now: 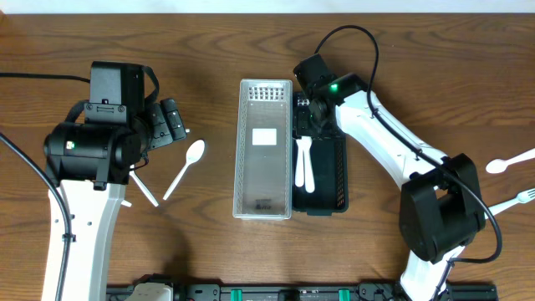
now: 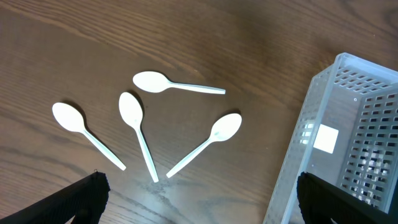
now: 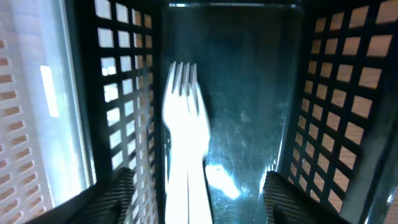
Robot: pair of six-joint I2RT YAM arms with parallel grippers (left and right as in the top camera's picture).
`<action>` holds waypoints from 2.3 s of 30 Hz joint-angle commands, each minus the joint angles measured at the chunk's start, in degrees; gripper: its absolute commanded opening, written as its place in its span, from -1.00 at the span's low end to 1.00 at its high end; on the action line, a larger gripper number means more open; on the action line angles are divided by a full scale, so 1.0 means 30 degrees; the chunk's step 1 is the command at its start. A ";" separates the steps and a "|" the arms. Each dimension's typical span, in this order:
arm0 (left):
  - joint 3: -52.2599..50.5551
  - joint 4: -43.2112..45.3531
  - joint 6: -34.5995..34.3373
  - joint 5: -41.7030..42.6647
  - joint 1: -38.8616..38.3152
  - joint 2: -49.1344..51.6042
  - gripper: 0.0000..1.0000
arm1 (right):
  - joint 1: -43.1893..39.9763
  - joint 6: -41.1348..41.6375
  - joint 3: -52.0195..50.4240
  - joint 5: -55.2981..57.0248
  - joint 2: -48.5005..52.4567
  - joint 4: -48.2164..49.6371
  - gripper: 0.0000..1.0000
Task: Pack container
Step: 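Place the second fork in the dark green basket beside the first, then move the right gripper right and grasp a white spoon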
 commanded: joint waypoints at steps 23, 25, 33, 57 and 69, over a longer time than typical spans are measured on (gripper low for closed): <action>-0.0066 -0.0058 -0.0029 -0.0226 0.0095 0.0102 0.96 | -1.9118 0.2331 0.1647 0.0168 -0.1566 -0.2565 0.93; -0.0066 -0.0058 -0.0036 -0.0226 0.0095 0.0102 0.96 | -1.9839 0.1588 0.1647 0.0051 -0.0648 -0.2550 0.94; -0.0066 -0.0058 -0.0036 -0.0226 0.0095 0.0102 0.96 | -2.1252 0.1042 0.1647 0.0066 0.2980 -0.2069 0.99; -0.0066 -0.0051 -0.0124 -0.0219 0.0095 0.0102 0.96 | -2.2148 0.1042 0.1596 0.1224 0.5071 -0.0503 0.98; -0.0066 -0.0051 -0.0117 -0.0219 0.0095 0.0102 0.96 | -2.2148 0.0831 0.1566 0.1217 0.5348 -0.0488 0.50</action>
